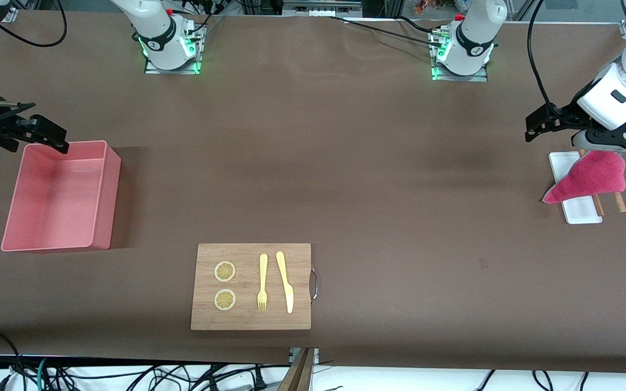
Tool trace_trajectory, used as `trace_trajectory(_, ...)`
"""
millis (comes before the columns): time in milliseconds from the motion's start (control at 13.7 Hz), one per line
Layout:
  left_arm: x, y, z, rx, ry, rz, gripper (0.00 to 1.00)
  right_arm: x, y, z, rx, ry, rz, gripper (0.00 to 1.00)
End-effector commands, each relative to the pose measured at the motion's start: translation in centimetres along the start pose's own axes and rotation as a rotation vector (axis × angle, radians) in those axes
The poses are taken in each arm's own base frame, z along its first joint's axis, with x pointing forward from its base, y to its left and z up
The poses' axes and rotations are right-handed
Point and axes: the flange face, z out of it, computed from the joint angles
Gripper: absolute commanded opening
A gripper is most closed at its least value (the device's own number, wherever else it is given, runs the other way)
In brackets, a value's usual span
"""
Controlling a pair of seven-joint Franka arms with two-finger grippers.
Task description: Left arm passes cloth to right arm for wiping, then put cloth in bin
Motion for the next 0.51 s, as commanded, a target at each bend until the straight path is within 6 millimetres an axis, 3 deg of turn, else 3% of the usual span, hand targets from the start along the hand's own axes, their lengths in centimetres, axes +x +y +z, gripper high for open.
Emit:
trace_trajectory(0, 0.46, 0.28, -0.53, 0.01, -0.008, 0.009, 1.0, 0.05, 0.17, -0.38, -0.005, 0.009, -0.005, 1.0)
trace_trajectory(438, 0.41, 0.12, -0.43, 0.008, -0.014, -0.007, 1.0, 0.05, 0.25, -0.37, -0.005, 0.009, -0.003, 1.0)
